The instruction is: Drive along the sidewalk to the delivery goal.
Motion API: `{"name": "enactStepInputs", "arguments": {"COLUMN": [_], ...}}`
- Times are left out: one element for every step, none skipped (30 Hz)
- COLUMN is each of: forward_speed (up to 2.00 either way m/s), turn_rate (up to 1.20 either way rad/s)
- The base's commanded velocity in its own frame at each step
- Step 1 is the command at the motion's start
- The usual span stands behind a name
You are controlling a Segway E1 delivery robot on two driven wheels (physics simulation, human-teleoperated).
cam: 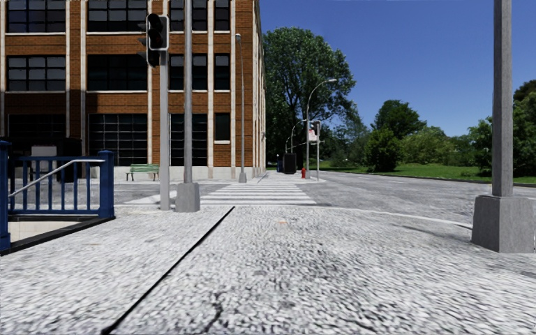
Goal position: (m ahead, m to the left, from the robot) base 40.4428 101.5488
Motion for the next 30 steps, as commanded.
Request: {"name": "enactStepInputs", "arguments": {"forward_speed": [2.0,2.0,2.0,2.0,2.0,2.0,2.0,2.0,2.0,2.0,2.0,2.0,2.0,2.0,2.0,2.0,2.0,2.0,2.0,2.0,2.0,2.0,2.0,2.0,2.0,2.0,2.0,2.0,2.0,2.0], "turn_rate": [0.0,0.0,0.0,0.0,0.0,0.0,0.0,0.0,0.0,0.0,0.0,0.0,0.0,0.0,0.0,0.0,0.0,0.0,0.0,0.0,0.0,0.0,0.0,0.0,0.0,0.0,0.0,0.0,0.0,0.0]}}
